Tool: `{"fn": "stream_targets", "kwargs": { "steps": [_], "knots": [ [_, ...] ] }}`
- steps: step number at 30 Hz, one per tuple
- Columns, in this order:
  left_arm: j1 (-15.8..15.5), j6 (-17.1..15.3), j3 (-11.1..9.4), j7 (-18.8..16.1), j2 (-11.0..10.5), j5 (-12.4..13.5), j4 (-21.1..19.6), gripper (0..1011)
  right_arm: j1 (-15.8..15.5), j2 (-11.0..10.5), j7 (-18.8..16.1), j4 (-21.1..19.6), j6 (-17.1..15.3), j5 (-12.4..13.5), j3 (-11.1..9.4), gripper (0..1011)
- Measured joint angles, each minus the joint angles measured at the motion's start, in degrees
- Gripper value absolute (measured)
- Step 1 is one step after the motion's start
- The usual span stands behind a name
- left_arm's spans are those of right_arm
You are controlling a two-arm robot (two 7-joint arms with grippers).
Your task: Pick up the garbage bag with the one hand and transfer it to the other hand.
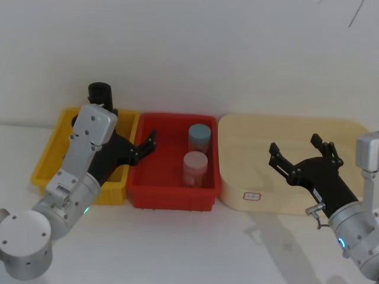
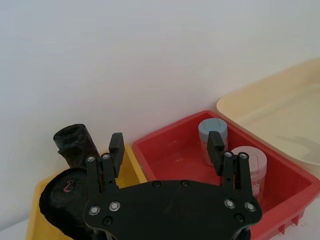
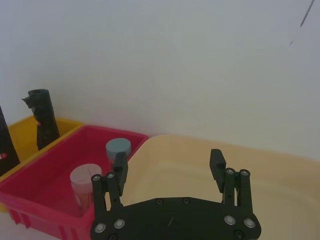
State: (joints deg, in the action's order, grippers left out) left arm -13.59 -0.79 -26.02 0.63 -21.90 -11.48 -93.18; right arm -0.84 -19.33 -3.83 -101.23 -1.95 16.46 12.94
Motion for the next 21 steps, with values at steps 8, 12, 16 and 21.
{"fn": "stream_targets", "kwargs": {
  "steps": [8, 12, 16, 21],
  "knots": [
    [0.0, -0.01, 0.0, 0.0, 0.0, 0.0, 0.0, 1000, 0.0, 0.0, 0.0, 0.0, 0.0, 0.0, 0.0, 1000],
    [0.0, 0.0, 0.0, 0.0, 0.0, 0.0, 0.0, 1000, 0.0, 0.0, 0.0, 0.0, 0.0, 0.0, 0.0, 1000],
    [0.0, -0.01, 0.0, 0.0, 0.0, 0.0, 0.0, 1000, 0.0, 0.0, 0.0, 0.0, 0.0, 0.0, 0.0, 999],
    [0.0, -0.01, 0.0, 0.0, 0.0, 0.0, 0.0, 1000, 0.0, 0.0, 0.0, 0.0, 0.0, 0.0, 0.0, 1000]
  ]
}}
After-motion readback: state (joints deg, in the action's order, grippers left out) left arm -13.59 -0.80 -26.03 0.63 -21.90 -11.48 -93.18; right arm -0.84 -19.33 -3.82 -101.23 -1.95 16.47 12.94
